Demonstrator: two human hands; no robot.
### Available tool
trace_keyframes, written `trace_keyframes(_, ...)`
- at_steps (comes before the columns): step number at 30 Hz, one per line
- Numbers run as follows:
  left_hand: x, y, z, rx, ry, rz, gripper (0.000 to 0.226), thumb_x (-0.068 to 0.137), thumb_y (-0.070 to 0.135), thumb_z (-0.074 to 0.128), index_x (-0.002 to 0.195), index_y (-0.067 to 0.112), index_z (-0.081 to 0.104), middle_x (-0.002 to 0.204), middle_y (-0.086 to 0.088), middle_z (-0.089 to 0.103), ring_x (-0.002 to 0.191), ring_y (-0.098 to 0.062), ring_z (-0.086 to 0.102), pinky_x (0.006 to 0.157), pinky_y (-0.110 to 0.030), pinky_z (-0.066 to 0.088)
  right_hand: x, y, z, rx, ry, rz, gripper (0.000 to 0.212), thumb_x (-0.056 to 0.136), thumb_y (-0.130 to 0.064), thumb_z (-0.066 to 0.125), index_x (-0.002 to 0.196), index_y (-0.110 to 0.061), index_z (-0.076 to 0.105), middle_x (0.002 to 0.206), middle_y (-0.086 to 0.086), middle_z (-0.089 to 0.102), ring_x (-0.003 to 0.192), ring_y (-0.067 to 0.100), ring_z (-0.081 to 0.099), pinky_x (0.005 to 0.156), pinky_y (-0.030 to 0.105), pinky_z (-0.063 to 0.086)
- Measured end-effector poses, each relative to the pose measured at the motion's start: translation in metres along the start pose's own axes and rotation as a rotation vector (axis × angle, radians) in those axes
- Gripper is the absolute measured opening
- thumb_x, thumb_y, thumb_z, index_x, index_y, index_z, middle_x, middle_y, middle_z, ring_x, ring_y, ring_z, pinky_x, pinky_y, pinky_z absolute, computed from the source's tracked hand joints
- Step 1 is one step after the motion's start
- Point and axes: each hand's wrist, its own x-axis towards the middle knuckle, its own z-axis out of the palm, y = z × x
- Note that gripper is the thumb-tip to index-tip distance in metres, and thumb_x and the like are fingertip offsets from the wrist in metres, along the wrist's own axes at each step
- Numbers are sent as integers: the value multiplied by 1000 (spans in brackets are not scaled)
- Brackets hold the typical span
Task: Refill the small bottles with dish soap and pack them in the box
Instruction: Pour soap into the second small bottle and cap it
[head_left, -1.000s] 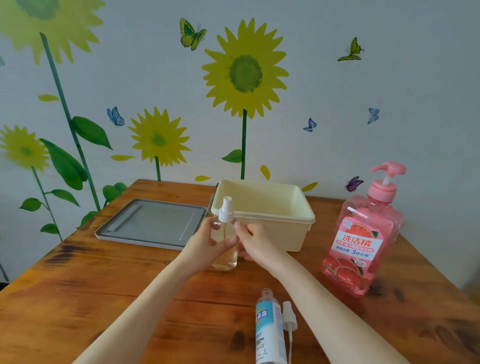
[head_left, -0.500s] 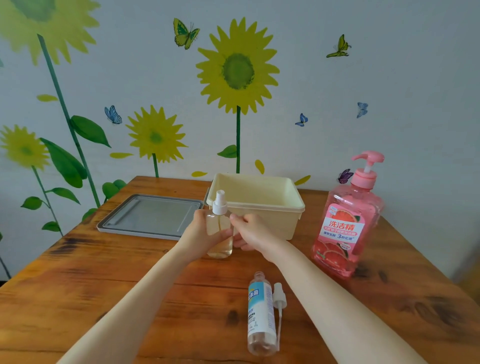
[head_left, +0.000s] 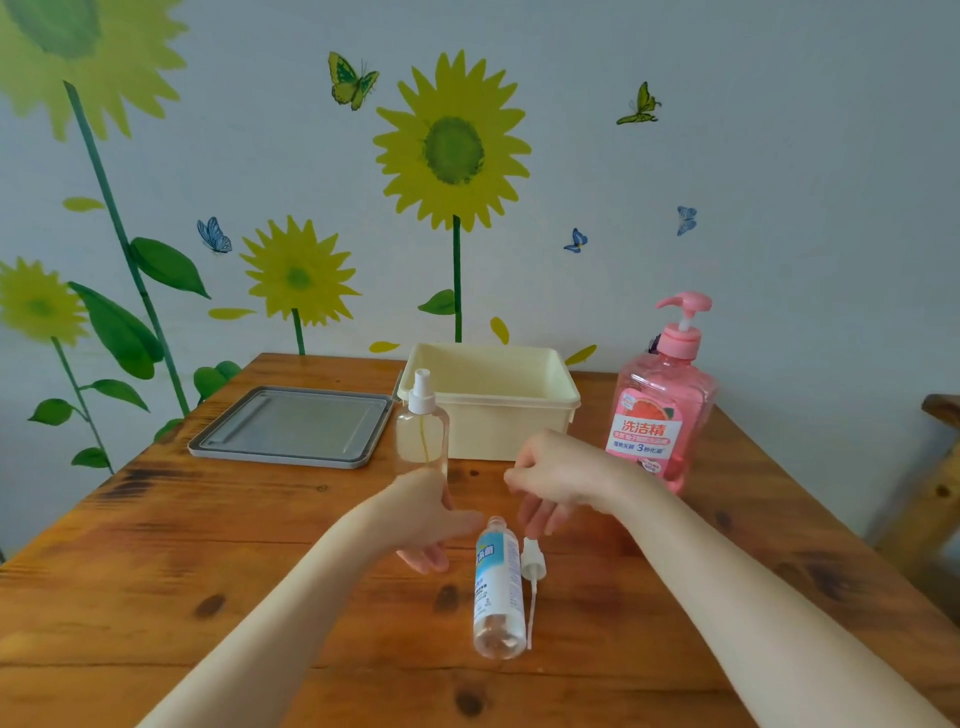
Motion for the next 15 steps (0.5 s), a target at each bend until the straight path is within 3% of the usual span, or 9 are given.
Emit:
trace_keyframes(6,6,7,31,13,-50,-63,42,87,47,52,101,8,54,83,-3,68,54,-9,67,49,-19,54,-3,20,23,28,-5,45,34,98,-20,38,125,-1,49,93,19,69,72,24,72,69,32,59)
trace_keyframes(9,8,6,36,-30,-38,-82,42,86,50,52,98,10,55,75,1,67,49,-8,66,41,-16,47,-3,25,30,39,17,28,31,98,-21,40,121,-6,52,100,18,69,72,22,72,75,34,59)
trace_keyframes(15,12,6,32,-174,49,-82,38,79,50,62,82,12,60,57,6,64,45,-6,64,36,-13,42,-9,21,23,108,79,-14,24,97,-22,42,110,-6,55,98,16,69,76,21,72,71,29,59)
